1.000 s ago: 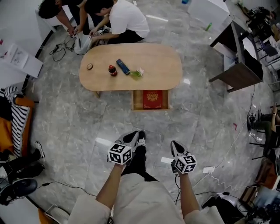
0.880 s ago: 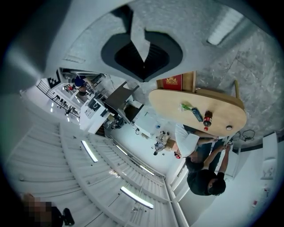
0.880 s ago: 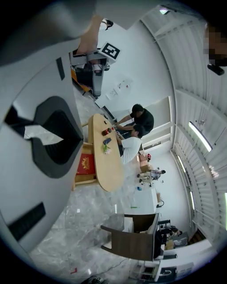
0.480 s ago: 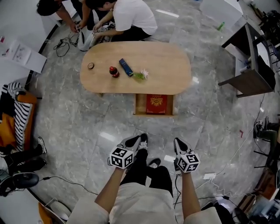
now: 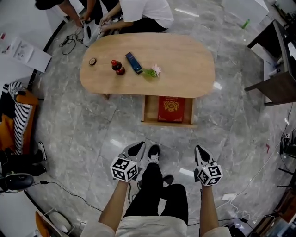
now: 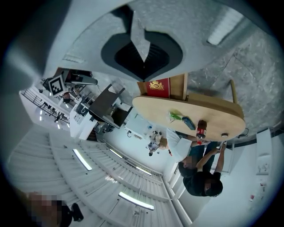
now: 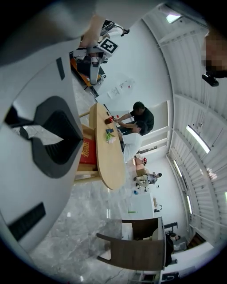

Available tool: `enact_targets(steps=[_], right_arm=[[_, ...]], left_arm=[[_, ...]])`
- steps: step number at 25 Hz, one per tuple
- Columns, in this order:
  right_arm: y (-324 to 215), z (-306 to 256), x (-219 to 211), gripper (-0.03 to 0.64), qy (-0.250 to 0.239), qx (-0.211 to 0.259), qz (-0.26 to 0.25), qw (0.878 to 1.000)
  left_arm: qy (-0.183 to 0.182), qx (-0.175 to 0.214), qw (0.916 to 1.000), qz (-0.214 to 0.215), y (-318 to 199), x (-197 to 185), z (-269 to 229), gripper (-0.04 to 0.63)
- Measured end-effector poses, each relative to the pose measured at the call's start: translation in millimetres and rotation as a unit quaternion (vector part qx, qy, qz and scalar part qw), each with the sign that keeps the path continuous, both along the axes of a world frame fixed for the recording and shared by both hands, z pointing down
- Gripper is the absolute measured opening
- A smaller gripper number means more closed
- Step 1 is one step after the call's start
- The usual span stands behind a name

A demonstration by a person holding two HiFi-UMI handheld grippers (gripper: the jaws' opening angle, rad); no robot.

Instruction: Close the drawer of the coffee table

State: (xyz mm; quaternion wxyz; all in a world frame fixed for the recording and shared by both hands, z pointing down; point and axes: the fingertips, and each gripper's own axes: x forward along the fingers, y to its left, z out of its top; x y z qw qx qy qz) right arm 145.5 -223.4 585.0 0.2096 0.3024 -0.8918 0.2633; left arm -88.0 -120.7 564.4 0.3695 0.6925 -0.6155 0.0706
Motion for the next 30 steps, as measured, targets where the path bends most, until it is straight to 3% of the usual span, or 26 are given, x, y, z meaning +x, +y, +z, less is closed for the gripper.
enact_targets(steps=[10,18,28,30], right_arm=[[-27,127,11,0.015,-0.046,0.091,-0.055,0.993],[-50,213,19,0.015,-0.052,0.157,-0.062,0.984],[-81,260,36,0.018,-0.039,0.222,-0.084,0.971],[-87,262,39,0.064,-0.043,0.227,-0.086,0.969]], left_arm=[[-0.051,0.049,0.9970,-0.031,-7,-39,154,0.008],[-0.083,0.126,0.9863,-0.066,-14,-63,234,0.009],[-0.159,0.165,0.9700,-0.082,-14,-84,274,0.009],[-0.172,0.170,0.9674,-0.074,-19,-86,274,0.012]])
